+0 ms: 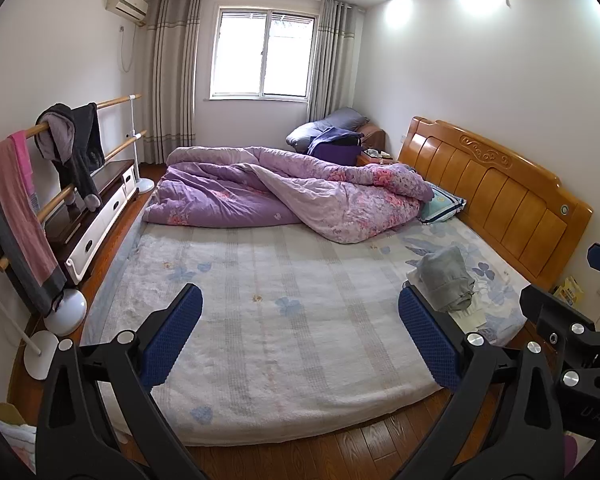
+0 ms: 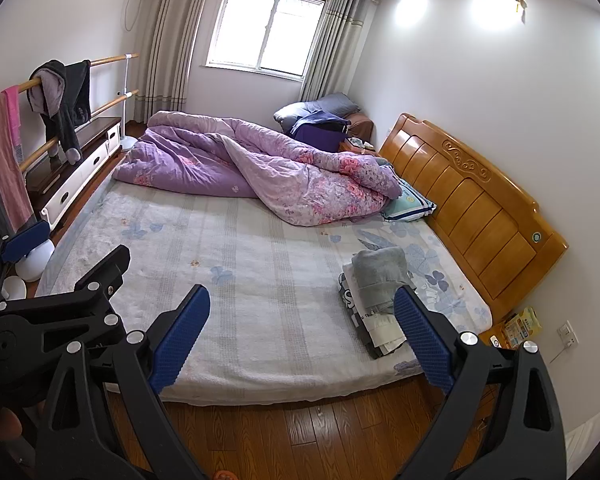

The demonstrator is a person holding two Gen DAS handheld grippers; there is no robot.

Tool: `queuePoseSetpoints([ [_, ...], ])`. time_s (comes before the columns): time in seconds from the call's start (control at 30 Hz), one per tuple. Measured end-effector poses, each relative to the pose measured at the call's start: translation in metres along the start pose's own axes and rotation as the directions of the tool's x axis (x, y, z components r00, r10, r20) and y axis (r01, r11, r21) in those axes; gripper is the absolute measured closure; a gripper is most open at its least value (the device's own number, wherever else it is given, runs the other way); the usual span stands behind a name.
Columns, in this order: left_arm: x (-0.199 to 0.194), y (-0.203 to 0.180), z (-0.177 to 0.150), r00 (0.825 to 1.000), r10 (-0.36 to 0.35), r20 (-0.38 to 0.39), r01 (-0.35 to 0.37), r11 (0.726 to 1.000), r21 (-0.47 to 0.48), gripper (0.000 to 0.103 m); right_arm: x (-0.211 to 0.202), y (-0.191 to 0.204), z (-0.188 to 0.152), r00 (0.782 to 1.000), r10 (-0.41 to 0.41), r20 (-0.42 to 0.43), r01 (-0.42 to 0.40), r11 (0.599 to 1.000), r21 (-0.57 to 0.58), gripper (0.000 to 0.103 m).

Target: Fold large clothes

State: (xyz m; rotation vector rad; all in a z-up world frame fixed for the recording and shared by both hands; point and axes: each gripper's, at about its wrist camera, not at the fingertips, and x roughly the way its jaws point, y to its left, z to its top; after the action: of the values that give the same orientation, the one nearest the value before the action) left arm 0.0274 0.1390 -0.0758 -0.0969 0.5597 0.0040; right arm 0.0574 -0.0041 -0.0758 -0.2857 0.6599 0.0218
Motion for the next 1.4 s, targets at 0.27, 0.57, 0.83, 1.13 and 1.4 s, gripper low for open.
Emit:
queuePoseSetpoints([
  [0.27, 0.003, -0.001, 0.0, 1.0, 0.004, 0.0, -0.004, 1.0, 0.002, 0.004, 0.0, 0.0, 0.001, 1.0, 0.003, -0.002, -0.003, 1.0, 0.001, 0.013],
  [0.57, 0.009, 0.002, 0.005, 1.0, 0.014, 0.009, -0.014, 1.0, 0.01, 0.004, 0.004, -0.003, 0.006, 1.0, 0.007, -0.003, -0.007, 1.0, 0.003, 0.013],
  [0.83, 0.016, 0.01, 0.006, 1.0, 0.011, 0.003, -0.012, 1.0, 0.012, 0.004, 0.004, -0.003, 0.006, 1.0, 0.007, -0.005, -0.007, 1.0, 0.004, 0.013],
  [1.13, 0.017, 0.016, 0.005, 1.0, 0.012, 0.003, -0.012, 1.0, 0.009, 0.004, 0.005, -0.003, 0.006, 1.0, 0.007, -0.005, -0.007, 1.0, 0.003, 0.013],
  [1.4, 0.017, 0.015, 0.005, 1.0, 0.009, 0.002, -0.009, 1.0, 0.011, 0.004, 0.005, -0.004, 0.007, 1.0, 0.008, -0.004, -0.008, 1.0, 0.003, 0.013],
])
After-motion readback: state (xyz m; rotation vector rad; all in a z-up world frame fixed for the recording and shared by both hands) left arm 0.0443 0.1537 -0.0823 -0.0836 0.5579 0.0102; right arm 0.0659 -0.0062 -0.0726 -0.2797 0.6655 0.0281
